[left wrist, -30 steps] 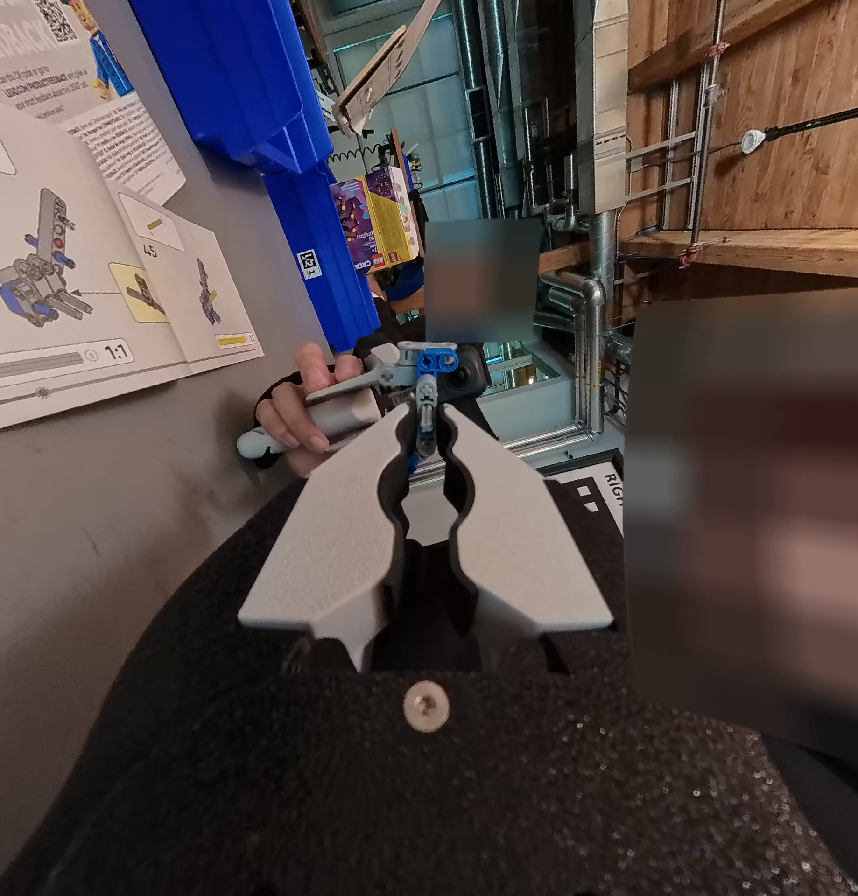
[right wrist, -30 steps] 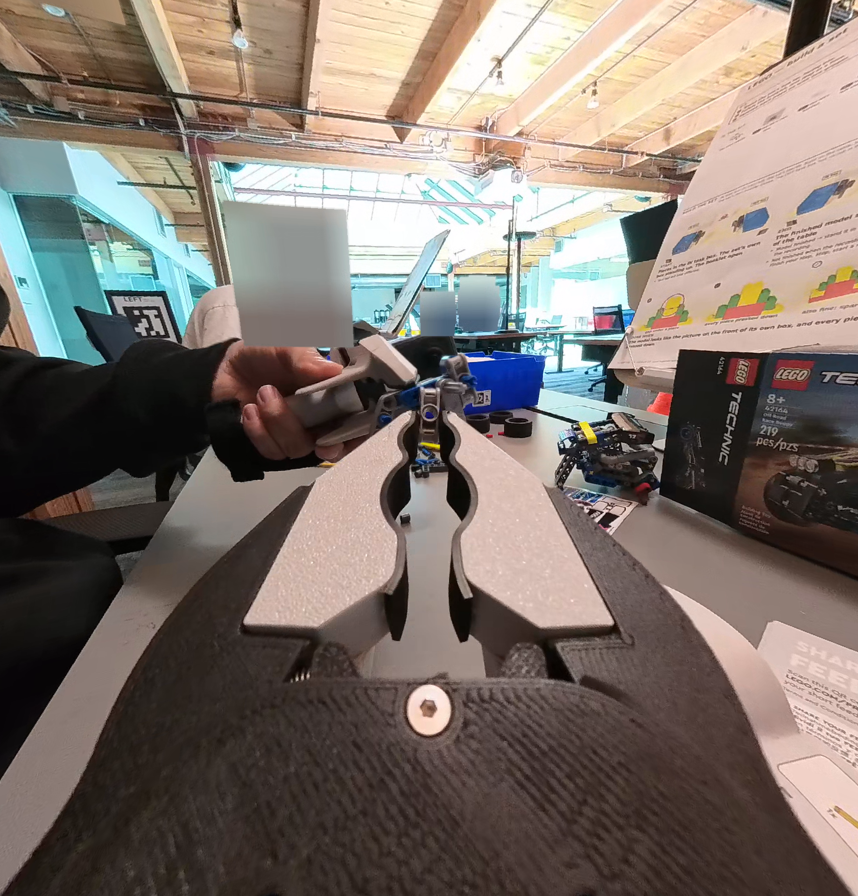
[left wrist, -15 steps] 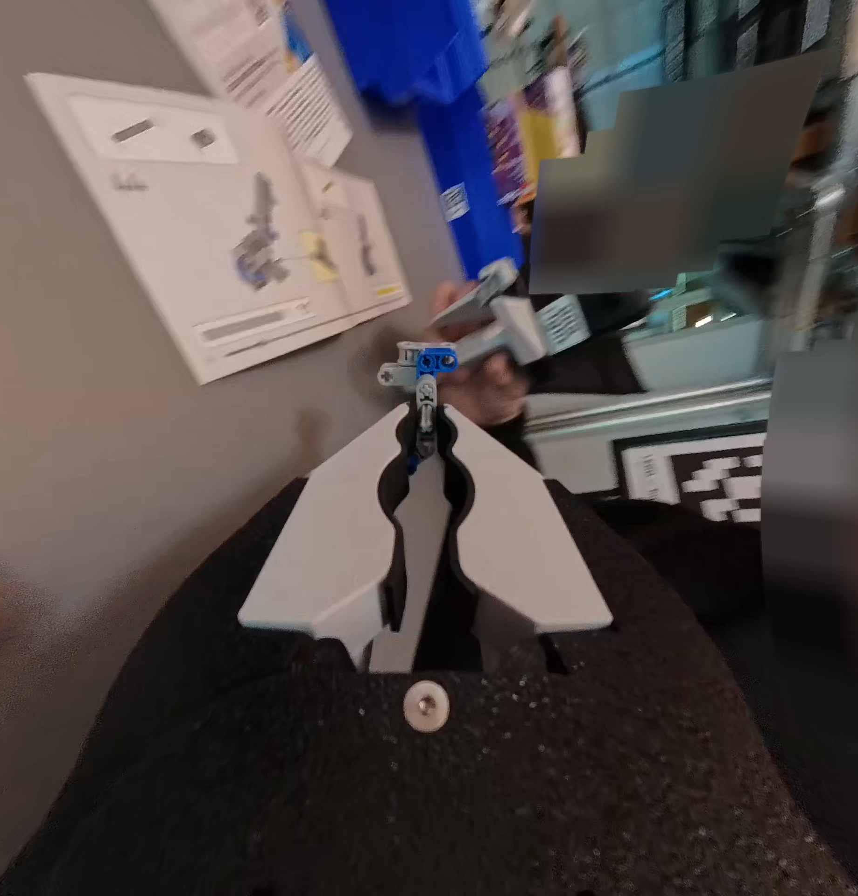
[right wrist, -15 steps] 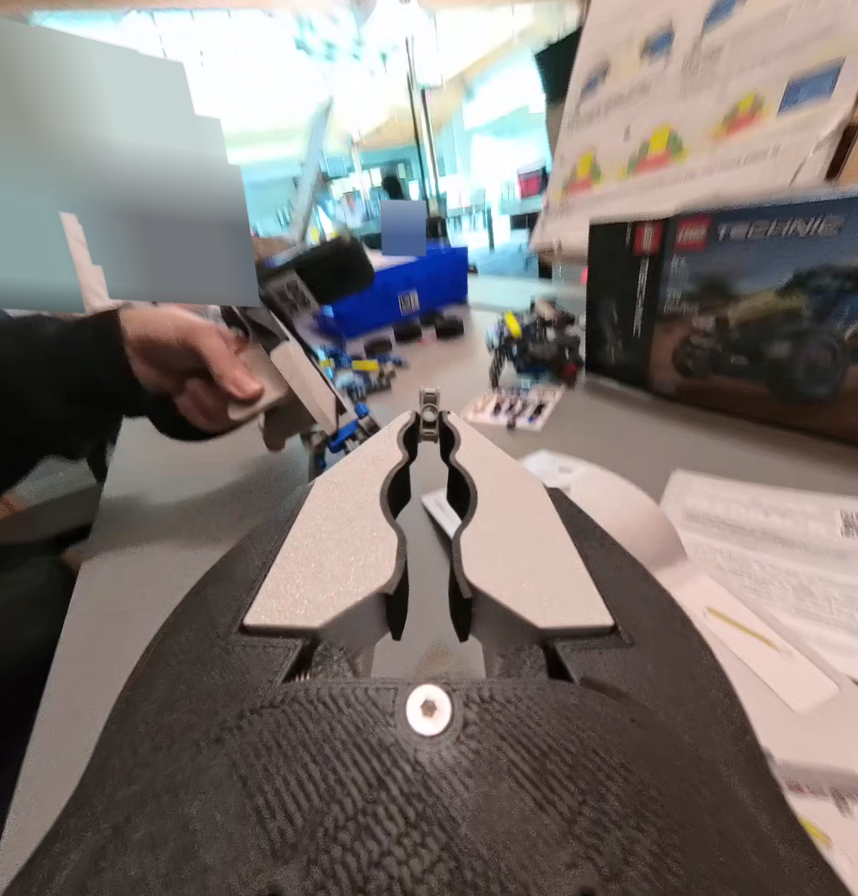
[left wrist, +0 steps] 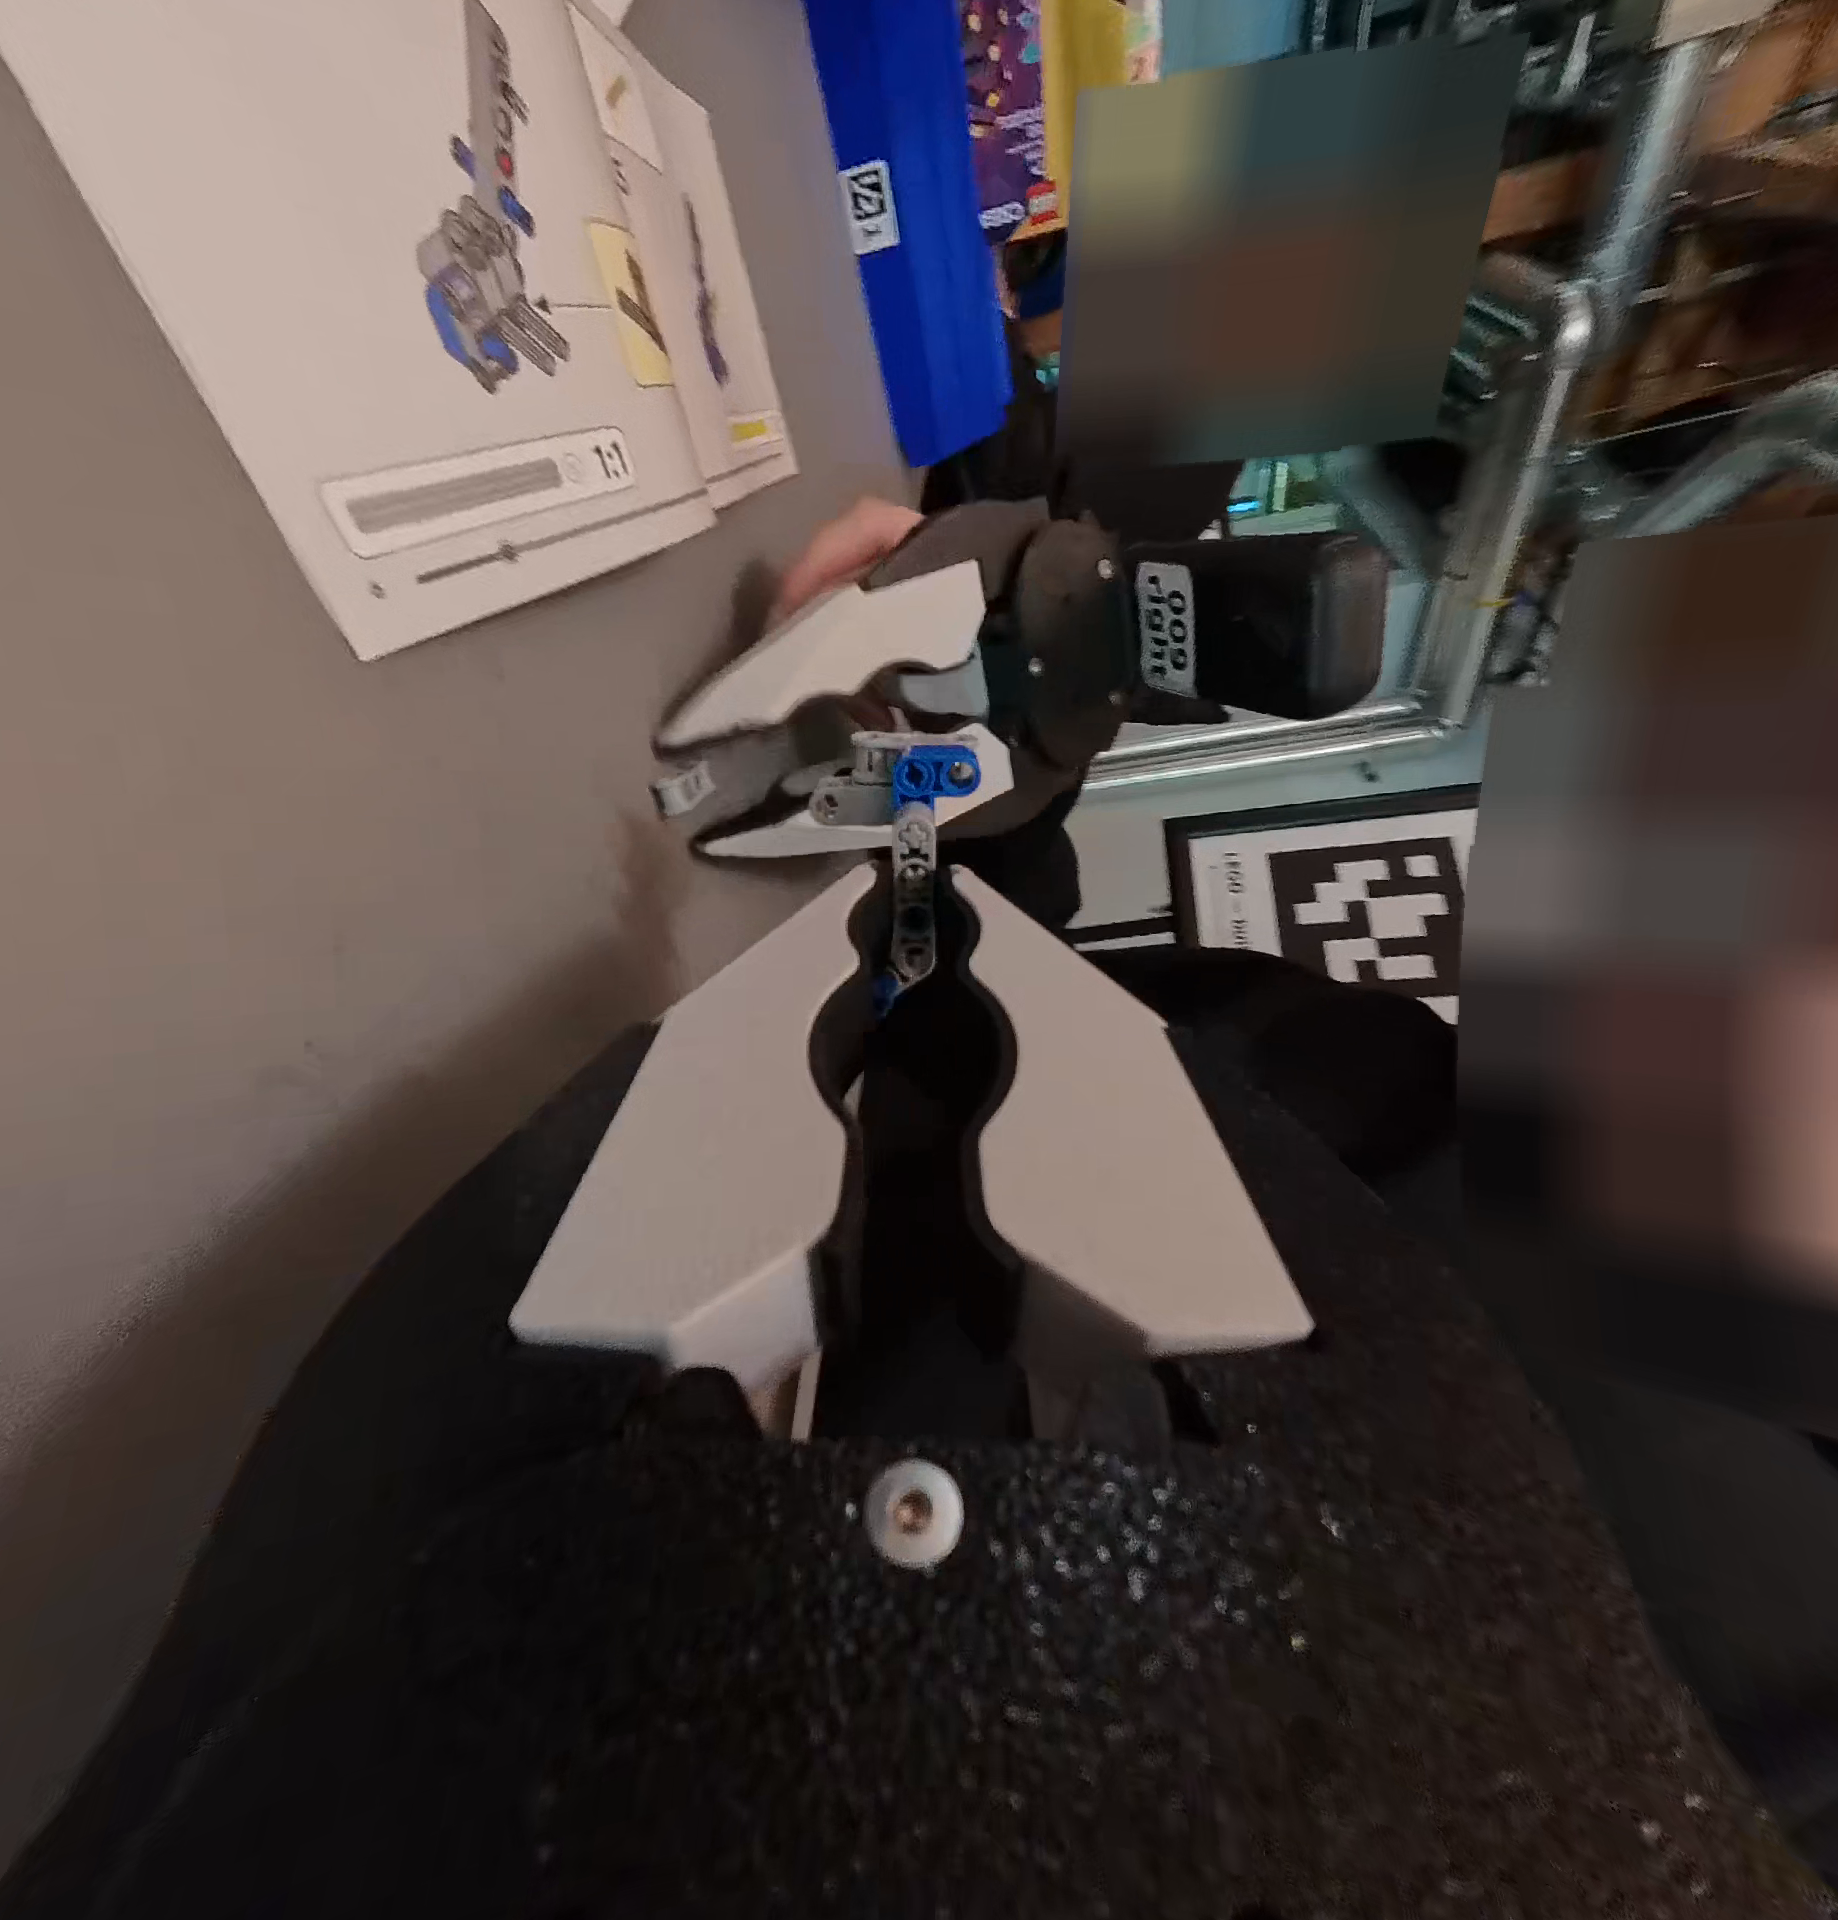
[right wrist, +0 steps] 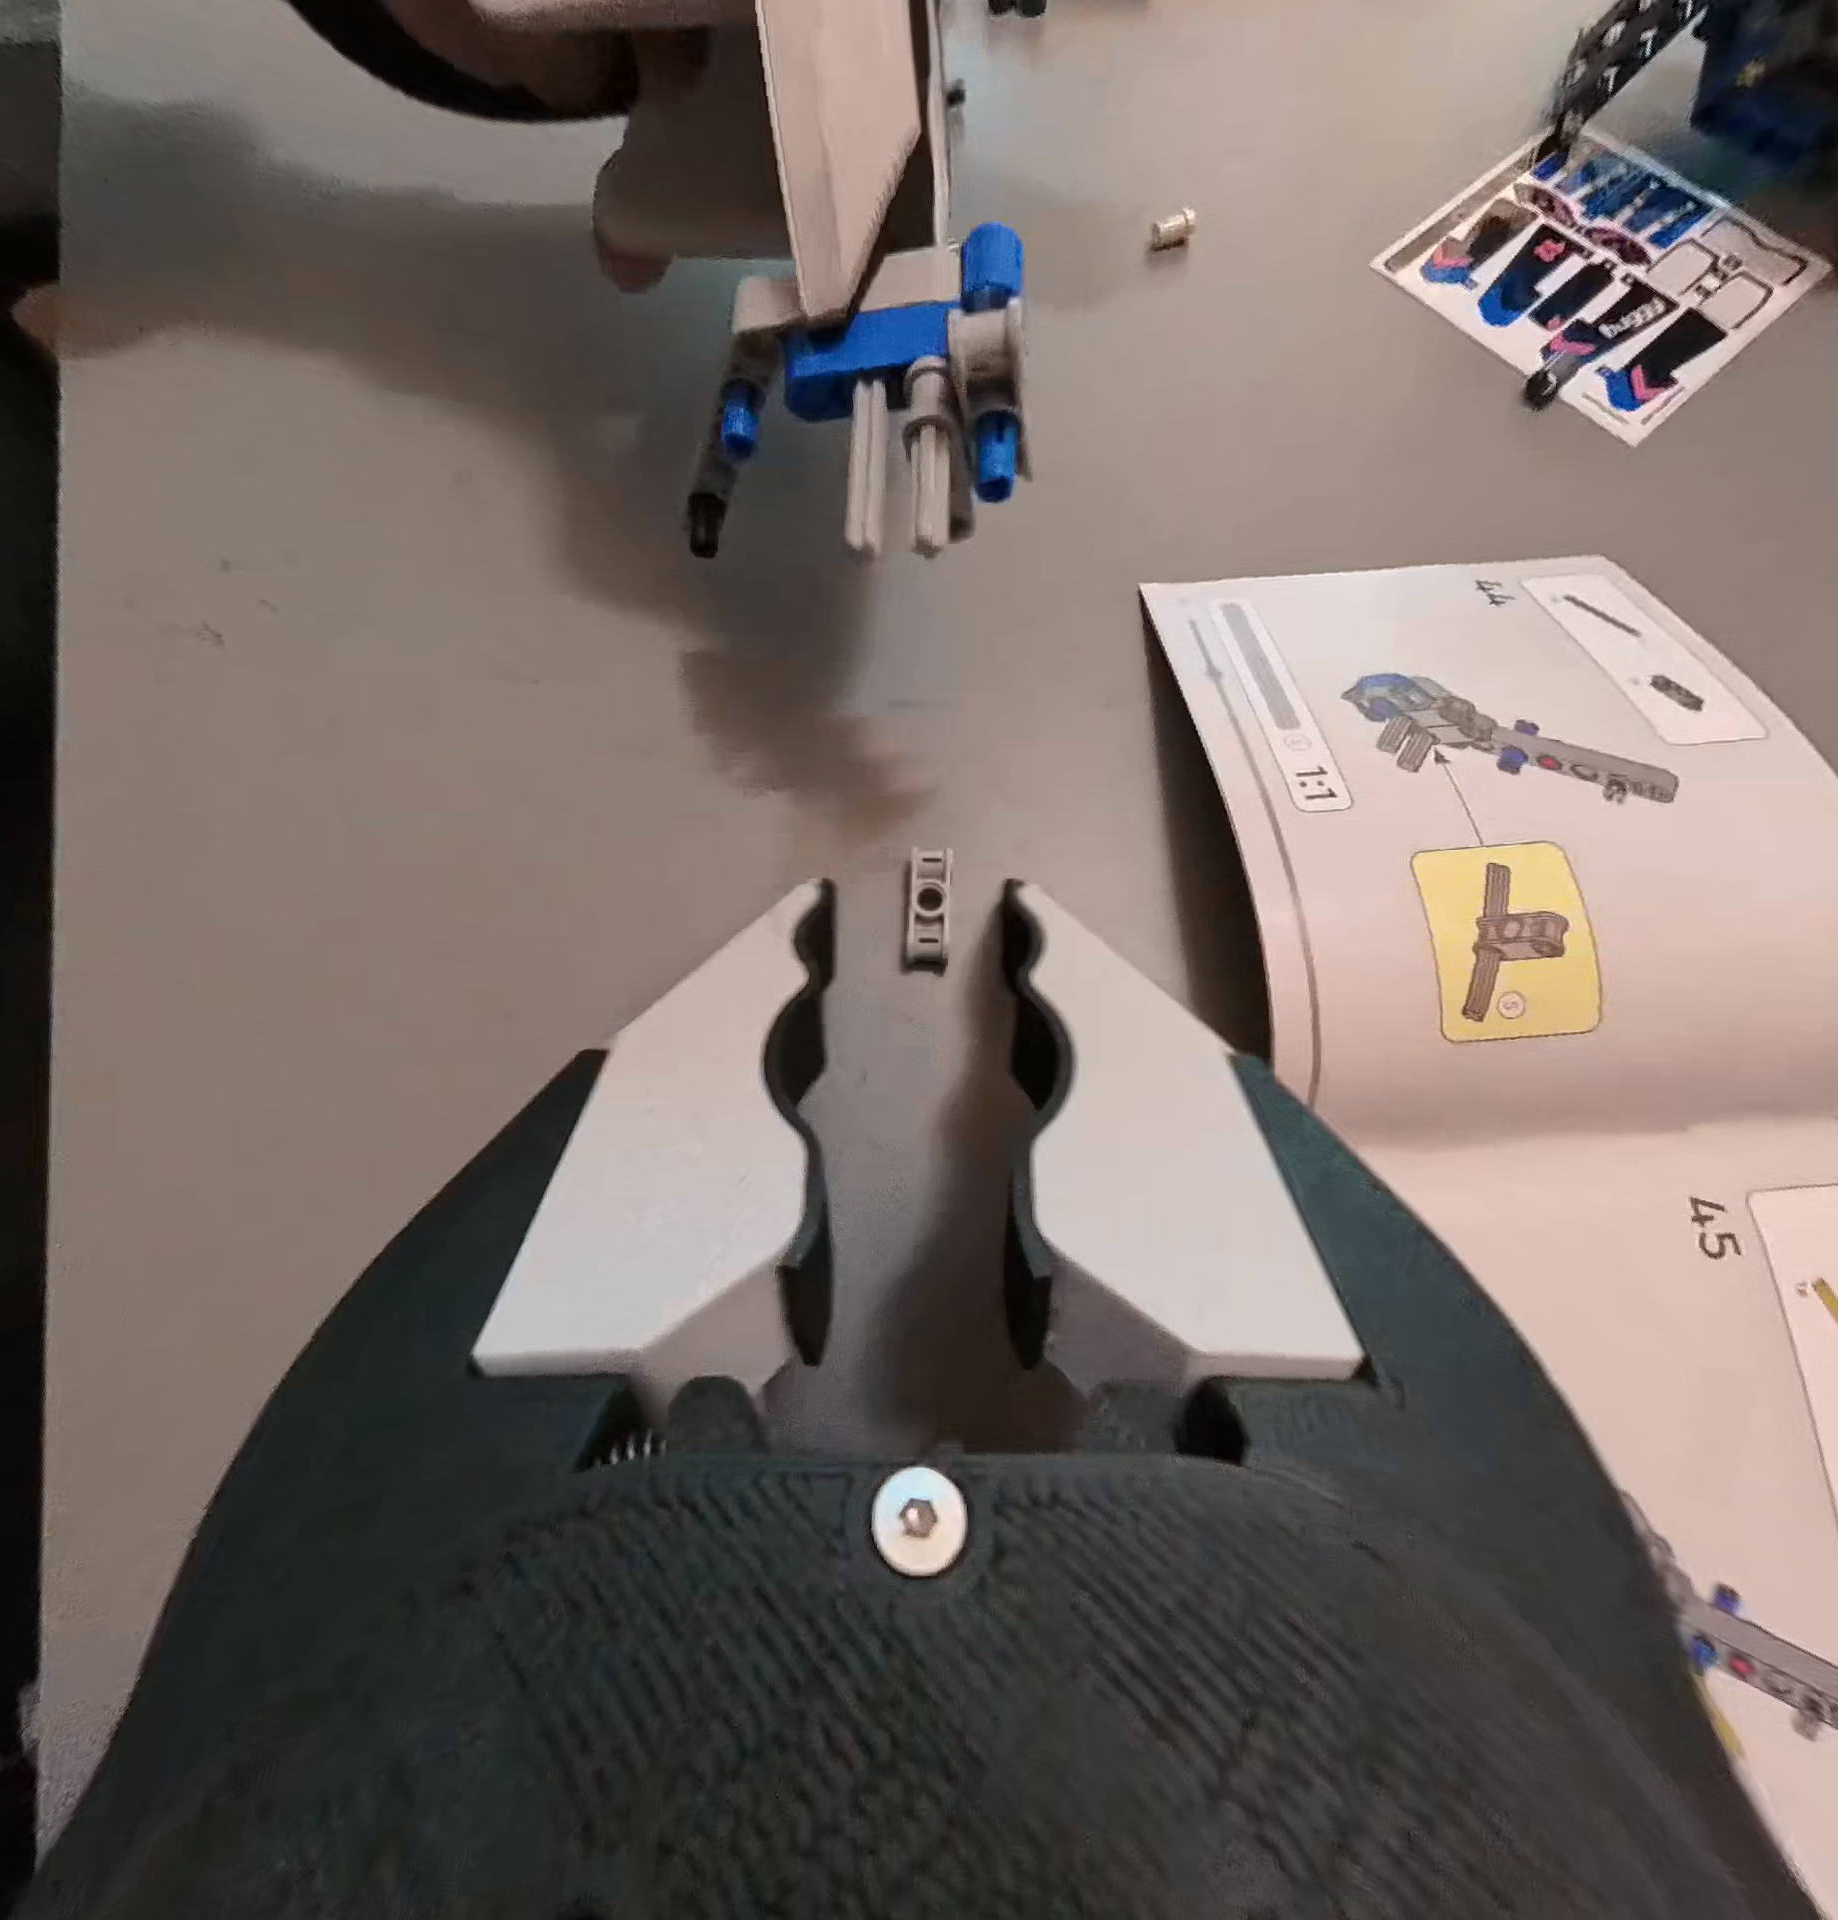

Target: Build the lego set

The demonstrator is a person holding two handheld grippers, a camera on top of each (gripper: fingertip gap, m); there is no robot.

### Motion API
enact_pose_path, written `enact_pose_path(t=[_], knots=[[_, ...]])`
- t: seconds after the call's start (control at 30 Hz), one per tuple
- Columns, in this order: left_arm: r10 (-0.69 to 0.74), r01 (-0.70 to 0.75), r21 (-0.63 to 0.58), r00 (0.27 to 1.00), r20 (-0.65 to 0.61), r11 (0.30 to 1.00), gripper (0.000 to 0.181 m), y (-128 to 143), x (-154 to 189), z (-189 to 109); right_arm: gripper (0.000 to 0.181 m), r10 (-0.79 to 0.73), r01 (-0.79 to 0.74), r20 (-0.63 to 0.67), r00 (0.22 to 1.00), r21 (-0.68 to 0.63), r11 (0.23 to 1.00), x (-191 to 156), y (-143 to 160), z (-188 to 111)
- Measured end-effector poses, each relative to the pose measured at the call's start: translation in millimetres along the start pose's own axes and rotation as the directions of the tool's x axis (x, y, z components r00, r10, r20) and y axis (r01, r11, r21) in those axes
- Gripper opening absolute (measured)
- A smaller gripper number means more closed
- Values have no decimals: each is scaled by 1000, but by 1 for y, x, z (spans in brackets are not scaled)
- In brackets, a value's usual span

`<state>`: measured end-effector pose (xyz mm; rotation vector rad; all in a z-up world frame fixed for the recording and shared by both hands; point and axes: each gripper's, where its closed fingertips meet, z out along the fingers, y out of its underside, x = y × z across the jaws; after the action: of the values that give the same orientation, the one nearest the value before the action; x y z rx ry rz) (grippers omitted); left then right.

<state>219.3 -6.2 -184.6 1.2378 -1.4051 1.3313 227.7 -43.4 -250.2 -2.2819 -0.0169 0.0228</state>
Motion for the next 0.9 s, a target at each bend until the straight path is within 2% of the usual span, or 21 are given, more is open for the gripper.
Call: enact_pose_path(t=[0.07,0.1,0.17,0.23,0.3,0.43,0.53,0.67,0.77,0.9], knots=[[-28,27,-14,998,-65,1000,5,4,5,0,52,-69,70,-22,997,18,997,0,-4,-7],[-35,34,-18,996,-83,999,5,5,7,0,53,-110,113,-53,992,64,992,1,-13,-13],[-39,38,-21,994,-100,999,5,5,10,0,45,-131,152,-106,986,223,963,3,-40,-26],[-36,33,-21,991,-133,999,5,3,18,1,39,-138,163,-91,986,381,910,-4,-65,-34],[-24,19,-33,989,-143,999,5,3,25,4,37,-141,175,-108,984,458,871,-5,-76,-35],[0,-7,-46,987,-162,999,5,5,37,7,30,-119,171,-135,984,496,851,-1,-84,-35],[5,-13,-47,985,-173,999,5,6,43,9,16,-142,208,-163,976,527,824,-3,-89,-38],[20,-26,-32,984,-175,999,5,4,48,10,14,-134,209,-173,976,560,802,-2,-93,-41],[76,-76,2,989,-125,997,5,-2,47,9,13,-60,140,-157,986,566,812,5,-94,-40],[245,-245,153,969,22,957,8,-30,48,-1,5,89,9,-134,987,597,802,18,-97,-40]])
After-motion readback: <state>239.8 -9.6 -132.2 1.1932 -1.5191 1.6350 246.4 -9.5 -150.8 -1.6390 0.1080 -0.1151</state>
